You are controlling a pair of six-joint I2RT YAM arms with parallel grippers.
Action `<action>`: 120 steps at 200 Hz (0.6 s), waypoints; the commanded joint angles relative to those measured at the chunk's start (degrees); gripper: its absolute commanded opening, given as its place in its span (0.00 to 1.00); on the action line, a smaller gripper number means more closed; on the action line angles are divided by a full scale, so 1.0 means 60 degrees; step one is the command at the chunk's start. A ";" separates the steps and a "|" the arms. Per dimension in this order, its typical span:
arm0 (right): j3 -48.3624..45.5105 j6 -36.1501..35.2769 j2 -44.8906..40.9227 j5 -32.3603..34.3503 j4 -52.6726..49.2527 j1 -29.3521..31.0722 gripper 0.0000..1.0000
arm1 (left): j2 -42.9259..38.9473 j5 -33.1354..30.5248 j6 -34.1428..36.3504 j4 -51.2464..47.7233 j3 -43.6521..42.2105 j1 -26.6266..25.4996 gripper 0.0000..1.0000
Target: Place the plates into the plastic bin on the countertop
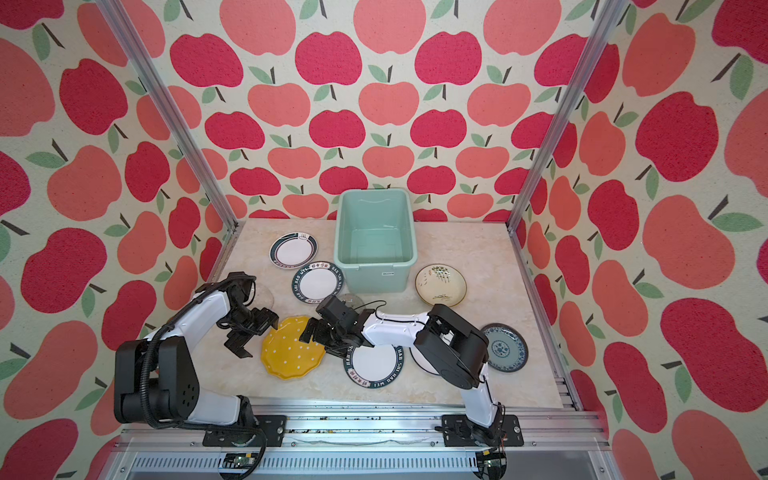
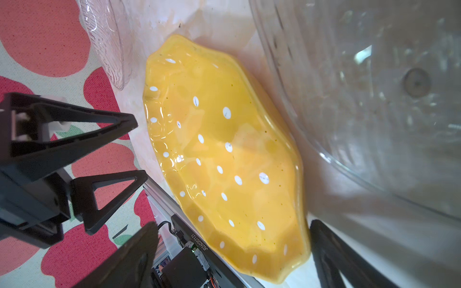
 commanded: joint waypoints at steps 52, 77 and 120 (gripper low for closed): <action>-0.0255 0.0175 0.0181 -0.0292 0.0310 -0.0145 0.97 | 0.0043 -0.0386 -0.1543 0.0476 -0.0038 -0.0075 0.99; -0.0254 0.0142 0.0194 -0.0336 0.0337 -0.0176 0.96 | 0.0177 -0.0408 -0.1873 0.0574 -0.0109 -0.0095 0.99; -0.0269 0.0171 0.0238 -0.0378 0.0436 -0.0182 0.96 | 0.0755 -0.0095 -0.2339 0.0827 -0.0054 -0.0130 0.99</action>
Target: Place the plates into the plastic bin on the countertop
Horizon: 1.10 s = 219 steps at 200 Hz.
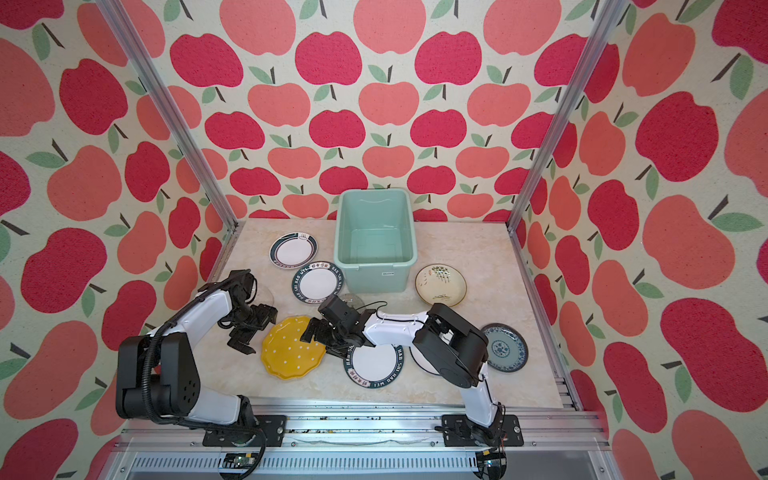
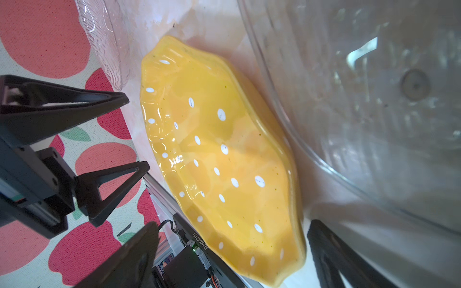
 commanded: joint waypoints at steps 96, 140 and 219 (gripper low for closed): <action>0.0049 -0.0017 0.0389 -0.0434 0.0368 -0.0107 0.96 | 0.1035 -0.0465 -0.0844 -0.0500 0.0443 -0.0255 0.99; -0.0054 0.0055 0.0451 -0.0557 0.0762 -0.0146 0.95 | 0.1428 -0.0149 -0.0781 -0.0437 0.0474 -0.0379 1.00; -0.0204 -0.0025 0.0571 -0.0992 0.2364 -0.0108 0.93 | 0.1546 0.0253 -0.0877 -0.0116 0.0249 -0.0475 1.00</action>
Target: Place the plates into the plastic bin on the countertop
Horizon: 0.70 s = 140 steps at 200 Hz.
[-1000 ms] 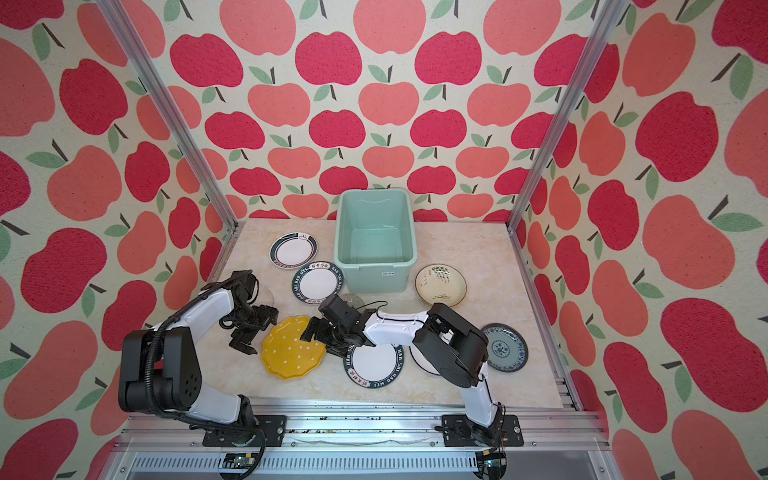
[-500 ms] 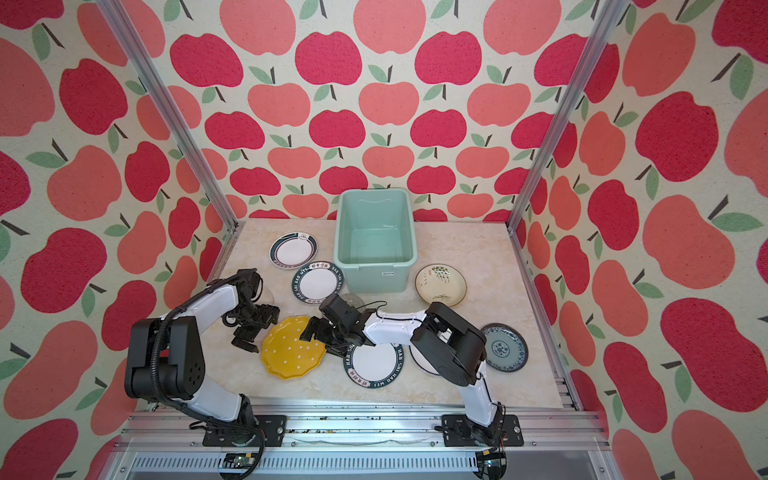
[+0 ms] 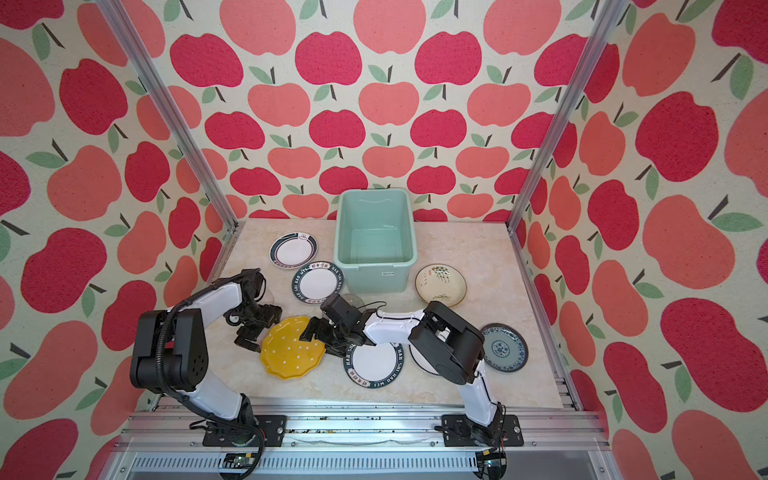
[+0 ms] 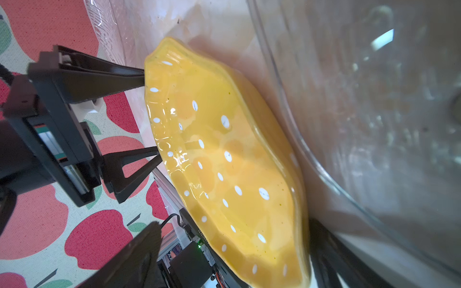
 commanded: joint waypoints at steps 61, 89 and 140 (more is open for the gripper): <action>-0.0124 -0.0313 0.0127 -0.0326 0.2620 0.0151 0.92 | 0.0174 0.0686 -0.0100 -0.0241 -0.0219 -0.0154 1.00; -0.0153 -0.0391 0.0128 -0.0350 0.3175 0.0198 0.90 | 0.0171 0.0786 -0.0027 -0.0206 -0.0248 -0.0153 1.00; 0.0026 -0.0452 0.0213 -0.0420 0.3167 0.0258 0.85 | 0.0169 0.0860 0.0060 -0.0209 -0.0216 -0.0154 1.00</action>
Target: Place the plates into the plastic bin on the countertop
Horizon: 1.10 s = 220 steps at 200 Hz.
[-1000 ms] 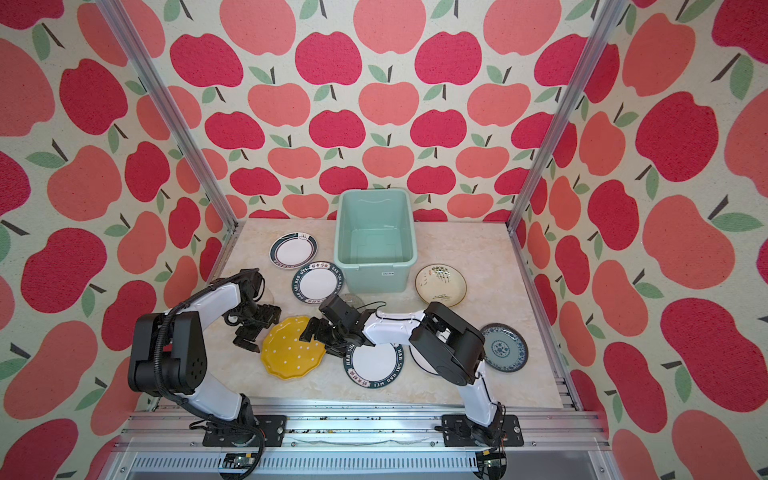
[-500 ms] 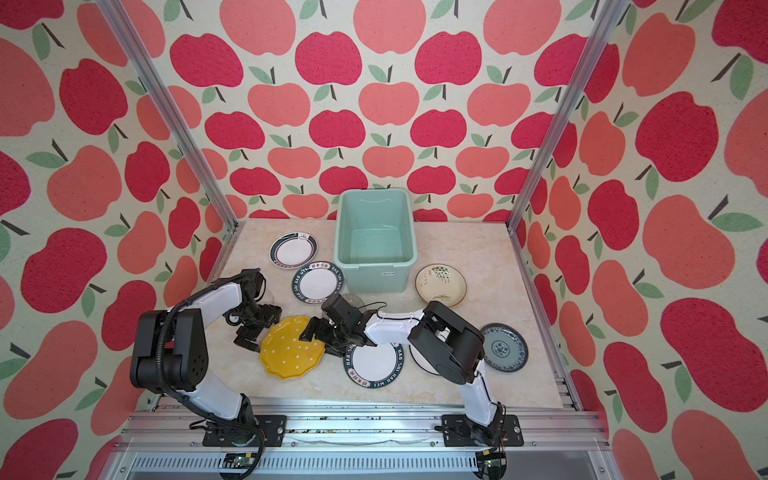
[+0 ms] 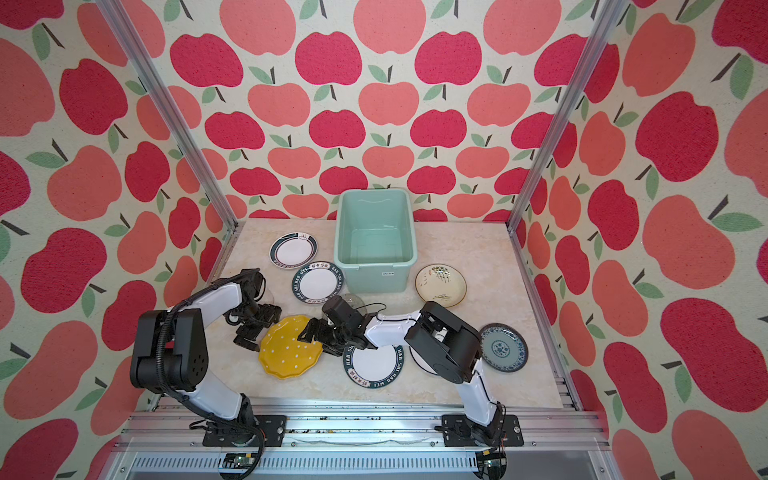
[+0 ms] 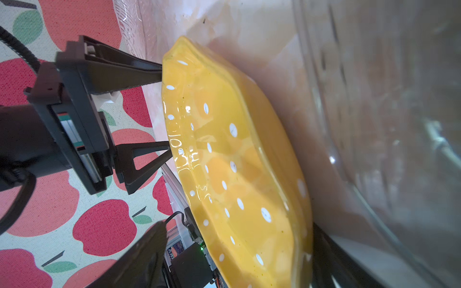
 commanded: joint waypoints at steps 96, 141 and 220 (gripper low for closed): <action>0.0634 -0.0337 0.0002 -0.0274 0.1338 0.0245 0.54 | -0.0028 0.1009 0.0091 -0.0448 -0.0199 -0.0077 1.00; 0.0856 -0.0526 -0.0032 -0.0262 0.0974 0.0277 0.38 | -0.0120 0.1047 0.0204 -0.0547 -0.0179 -0.0030 1.00; 0.1459 -0.1467 -0.0622 0.0199 -0.0637 0.0465 0.19 | -0.0811 0.0965 0.0516 -0.1037 0.0103 0.0055 1.00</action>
